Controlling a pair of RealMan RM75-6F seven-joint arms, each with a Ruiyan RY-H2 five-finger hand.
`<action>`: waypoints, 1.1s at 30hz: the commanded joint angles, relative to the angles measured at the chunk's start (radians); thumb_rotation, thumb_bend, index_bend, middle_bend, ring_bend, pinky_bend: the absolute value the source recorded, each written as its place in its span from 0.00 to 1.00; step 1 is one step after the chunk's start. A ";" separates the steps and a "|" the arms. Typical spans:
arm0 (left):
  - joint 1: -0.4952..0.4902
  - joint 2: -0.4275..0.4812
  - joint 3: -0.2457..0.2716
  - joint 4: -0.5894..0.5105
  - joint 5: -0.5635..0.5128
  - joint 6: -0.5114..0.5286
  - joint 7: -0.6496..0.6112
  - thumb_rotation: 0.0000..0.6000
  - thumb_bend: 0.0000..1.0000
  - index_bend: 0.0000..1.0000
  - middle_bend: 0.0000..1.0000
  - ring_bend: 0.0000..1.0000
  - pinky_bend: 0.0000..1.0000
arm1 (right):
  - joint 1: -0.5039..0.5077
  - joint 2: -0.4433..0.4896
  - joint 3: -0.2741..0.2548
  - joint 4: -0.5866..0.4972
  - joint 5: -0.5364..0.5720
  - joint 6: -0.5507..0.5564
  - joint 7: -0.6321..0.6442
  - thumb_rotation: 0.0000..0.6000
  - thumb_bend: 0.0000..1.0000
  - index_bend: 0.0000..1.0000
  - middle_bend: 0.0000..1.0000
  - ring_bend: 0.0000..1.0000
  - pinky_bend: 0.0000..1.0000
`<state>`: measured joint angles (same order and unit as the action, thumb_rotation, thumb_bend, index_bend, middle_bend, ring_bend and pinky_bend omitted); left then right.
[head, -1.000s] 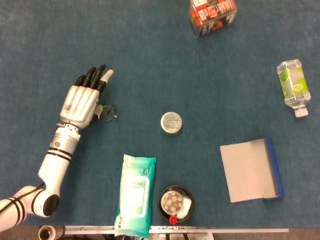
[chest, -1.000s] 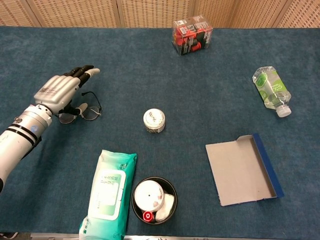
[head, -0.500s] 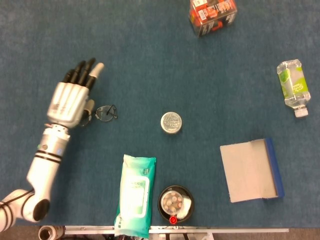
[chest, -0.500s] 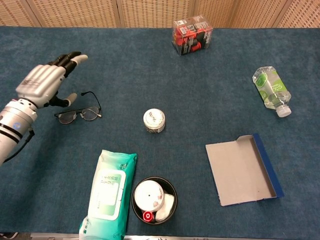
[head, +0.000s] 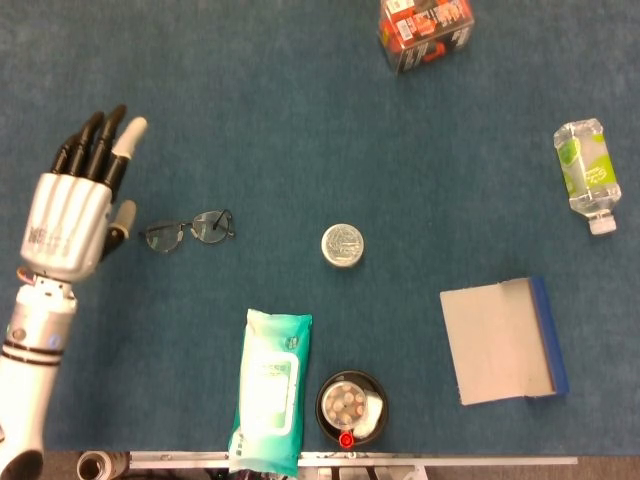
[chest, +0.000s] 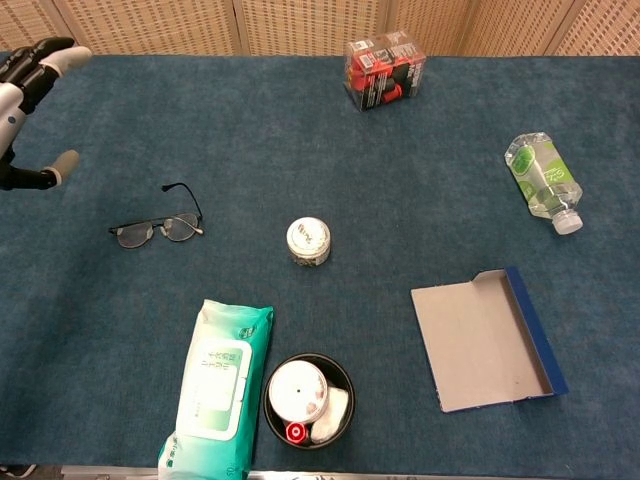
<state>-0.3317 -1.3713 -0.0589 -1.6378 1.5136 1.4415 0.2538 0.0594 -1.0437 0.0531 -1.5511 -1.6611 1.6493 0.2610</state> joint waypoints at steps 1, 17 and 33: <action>0.009 0.078 0.043 -0.141 0.046 -0.027 -0.023 1.00 0.36 0.00 0.00 0.00 0.16 | -0.001 0.001 0.001 0.000 0.001 0.002 0.002 1.00 0.33 0.48 0.48 0.38 0.35; -0.091 -0.036 -0.034 -0.259 -0.054 -0.177 0.106 1.00 0.36 0.00 0.00 0.00 0.16 | -0.008 0.016 0.009 0.009 0.012 0.020 0.051 1.00 0.33 0.48 0.48 0.38 0.35; -0.141 -0.164 -0.076 -0.236 -0.132 -0.191 0.258 1.00 0.36 0.00 0.00 0.00 0.16 | -0.011 0.017 0.009 0.012 0.008 0.024 0.061 1.00 0.33 0.48 0.48 0.38 0.35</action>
<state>-0.4679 -1.5267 -0.1307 -1.8798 1.3898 1.2515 0.5035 0.0491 -1.0265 0.0614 -1.5396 -1.6530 1.6729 0.3215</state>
